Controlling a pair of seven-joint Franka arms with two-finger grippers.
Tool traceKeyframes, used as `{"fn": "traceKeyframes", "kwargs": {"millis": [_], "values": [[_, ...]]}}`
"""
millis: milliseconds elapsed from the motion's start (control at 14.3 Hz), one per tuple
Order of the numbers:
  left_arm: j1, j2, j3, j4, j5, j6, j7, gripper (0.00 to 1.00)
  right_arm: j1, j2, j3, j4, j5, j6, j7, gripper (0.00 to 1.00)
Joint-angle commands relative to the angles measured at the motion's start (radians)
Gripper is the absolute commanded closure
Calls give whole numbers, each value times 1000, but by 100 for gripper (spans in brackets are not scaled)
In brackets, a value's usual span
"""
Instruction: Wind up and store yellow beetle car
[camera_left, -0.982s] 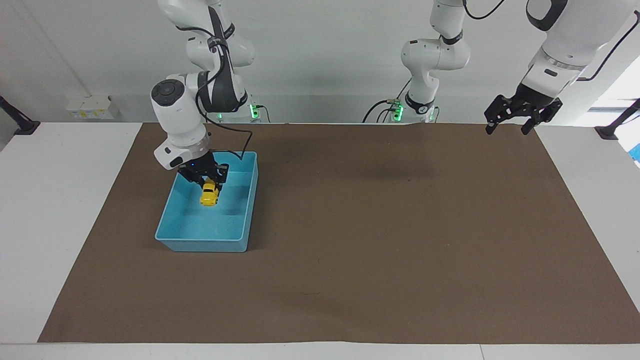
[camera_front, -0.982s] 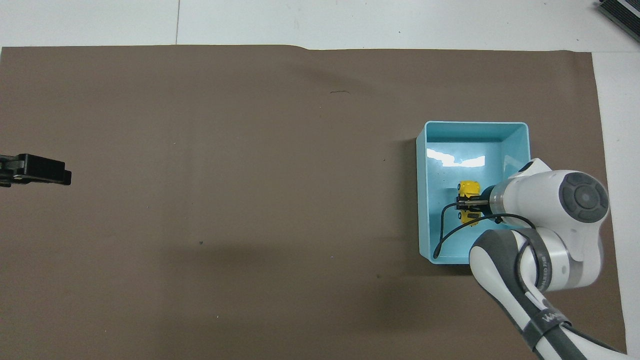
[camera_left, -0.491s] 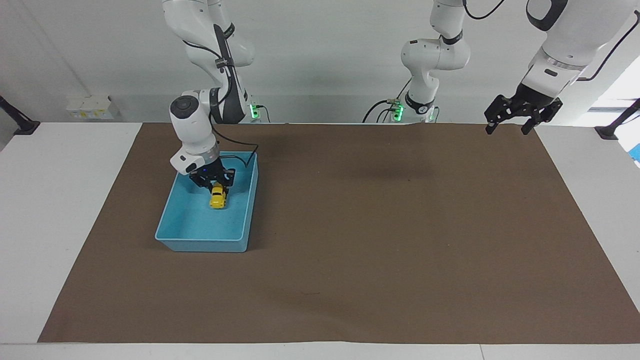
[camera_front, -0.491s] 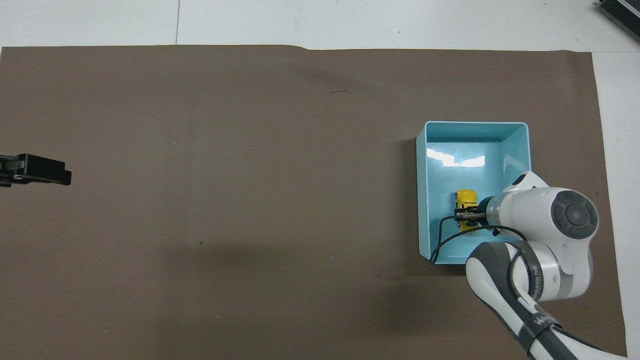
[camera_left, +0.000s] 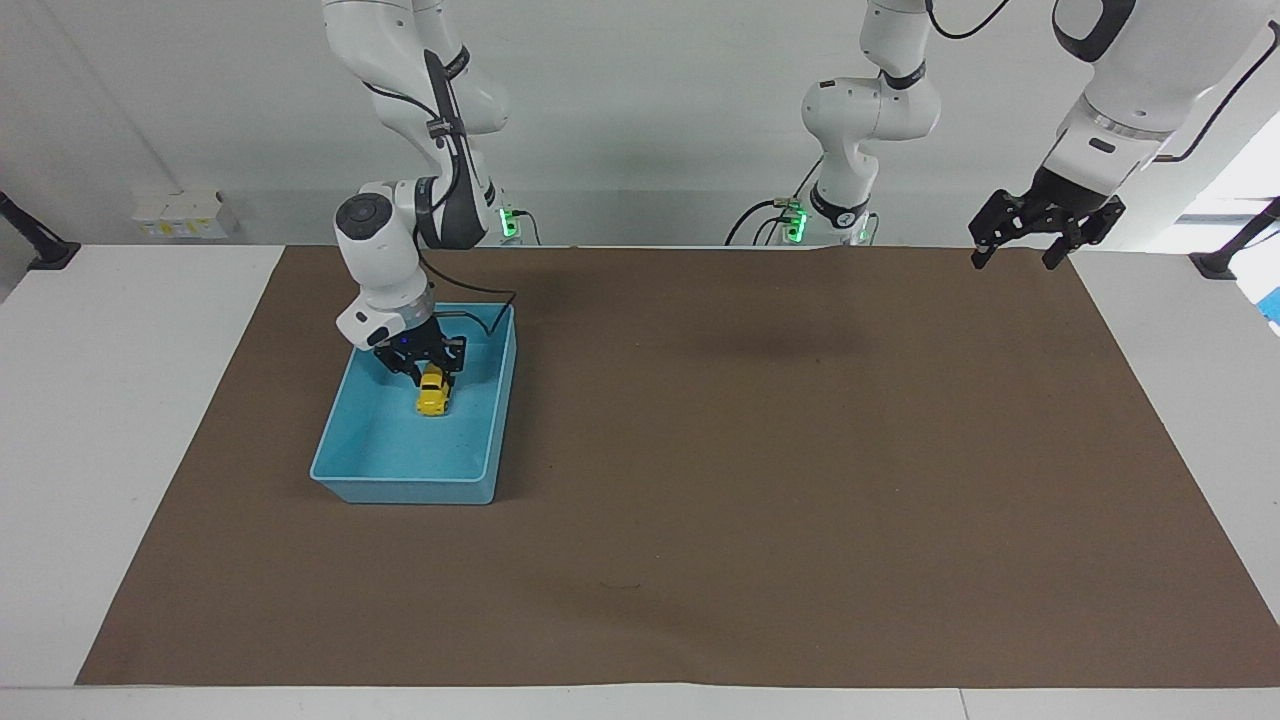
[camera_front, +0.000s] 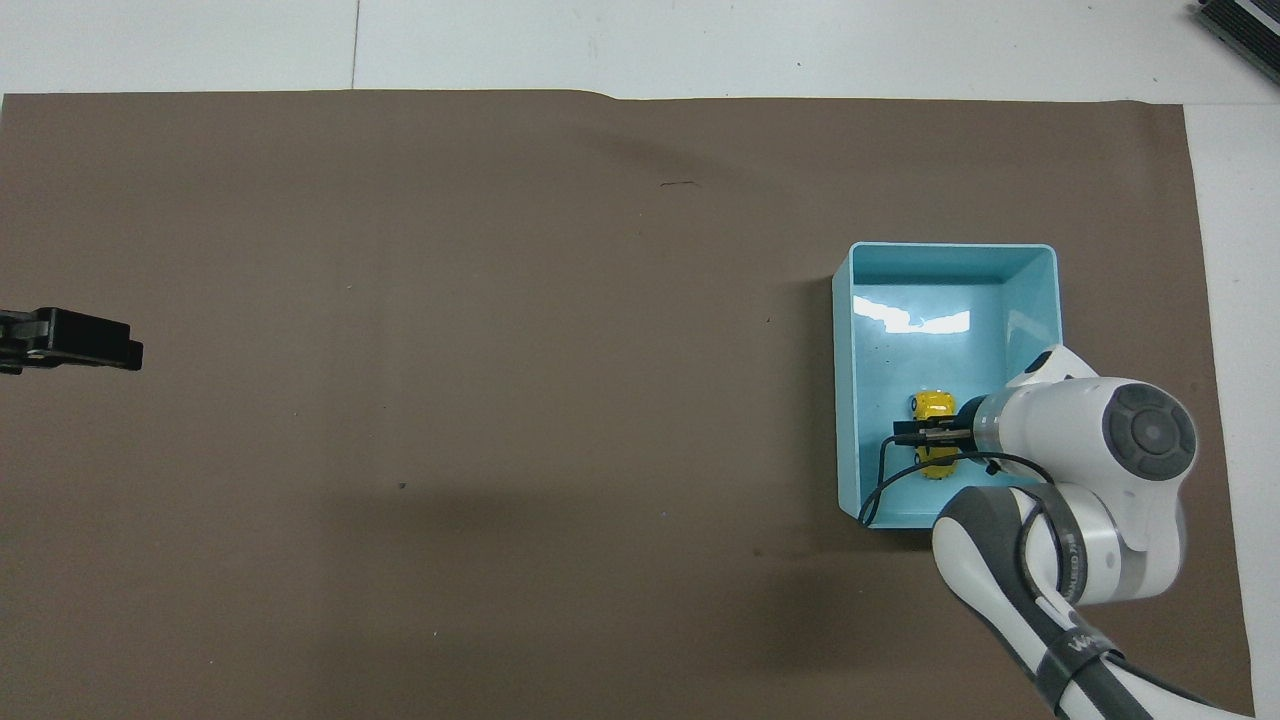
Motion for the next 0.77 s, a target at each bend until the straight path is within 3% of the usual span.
{"fn": "traceKeyframes", "kwargs": {"millis": [0,701], "values": [[12,-16,-8,-14,16,4,16,0,7,-35,6,90,31,-129,-19,0],[12,-16,-8,-14,16,4,16,0,-60,-21,0,474,-46,-504,-4,0]]}}
